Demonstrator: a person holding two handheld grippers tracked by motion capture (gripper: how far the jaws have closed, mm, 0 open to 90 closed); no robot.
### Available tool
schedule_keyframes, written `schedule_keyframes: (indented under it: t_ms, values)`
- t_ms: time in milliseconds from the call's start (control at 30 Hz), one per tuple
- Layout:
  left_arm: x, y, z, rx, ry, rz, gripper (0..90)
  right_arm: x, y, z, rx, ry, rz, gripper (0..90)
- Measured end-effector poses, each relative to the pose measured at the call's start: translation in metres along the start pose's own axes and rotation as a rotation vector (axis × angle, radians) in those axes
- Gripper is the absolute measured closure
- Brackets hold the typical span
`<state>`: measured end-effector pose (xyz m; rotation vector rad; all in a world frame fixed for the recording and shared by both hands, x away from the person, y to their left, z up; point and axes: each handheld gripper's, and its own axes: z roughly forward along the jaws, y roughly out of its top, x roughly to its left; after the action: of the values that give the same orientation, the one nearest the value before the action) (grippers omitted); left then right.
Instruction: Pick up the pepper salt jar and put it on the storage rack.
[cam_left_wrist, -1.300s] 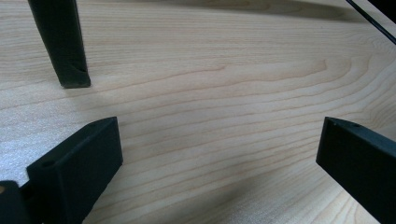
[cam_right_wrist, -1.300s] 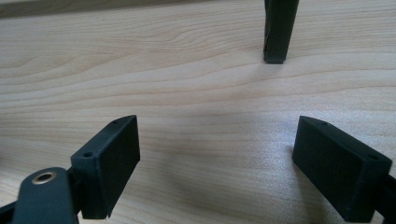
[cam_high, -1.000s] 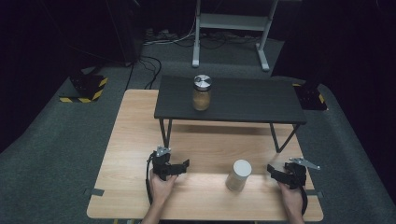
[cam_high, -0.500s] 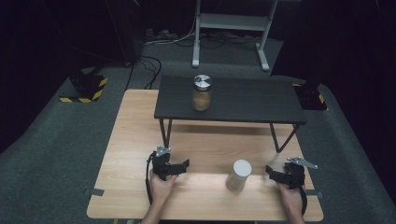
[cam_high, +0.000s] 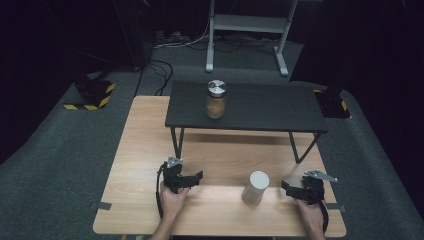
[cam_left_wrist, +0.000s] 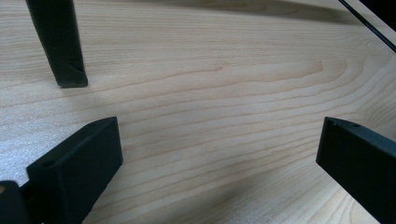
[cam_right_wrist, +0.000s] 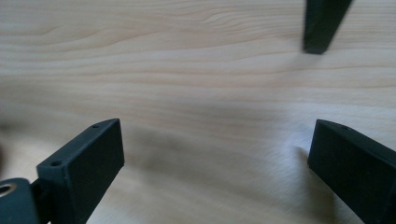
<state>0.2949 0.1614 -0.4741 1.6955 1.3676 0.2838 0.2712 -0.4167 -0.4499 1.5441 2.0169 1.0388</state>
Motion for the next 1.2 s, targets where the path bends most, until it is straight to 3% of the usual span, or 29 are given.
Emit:
schedule_keyframes:
  t_ms: [200,500,600,633,833,1000,1200]
  values:
    - [0.001,0.000,0.000,-0.001,-0.003,-0.001,0.5,0.006,-0.004,-0.013,-0.005,0.049,-0.056,2.0]
    - [0.002,0.000,0.000,-0.002,-0.009,-0.004,0.5,0.020,-0.008,-0.029,-0.011,0.074,-0.099,4.6]
    - [0.002,0.000,0.000,-0.003,-0.009,-0.003,0.4,0.023,-0.010,-0.032,-0.018,0.103,-0.122,4.6]
    - [0.002,-0.001,0.000,-0.003,-0.009,-0.003,0.4,0.024,-0.011,-0.036,-0.027,0.136,-0.140,4.5]
    - [0.002,0.000,0.000,-0.003,-0.009,-0.002,0.4,0.027,-0.010,-0.042,-0.037,0.228,-0.198,4.1]
    - [0.001,0.000,0.000,-0.002,-0.009,-0.003,0.4,0.030,-0.009,-0.043,-0.047,0.292,-0.220,4.4]
    - [0.001,0.000,0.000,-0.003,-0.008,-0.003,0.5,0.036,-0.006,-0.040,-0.054,0.324,-0.238,4.5]
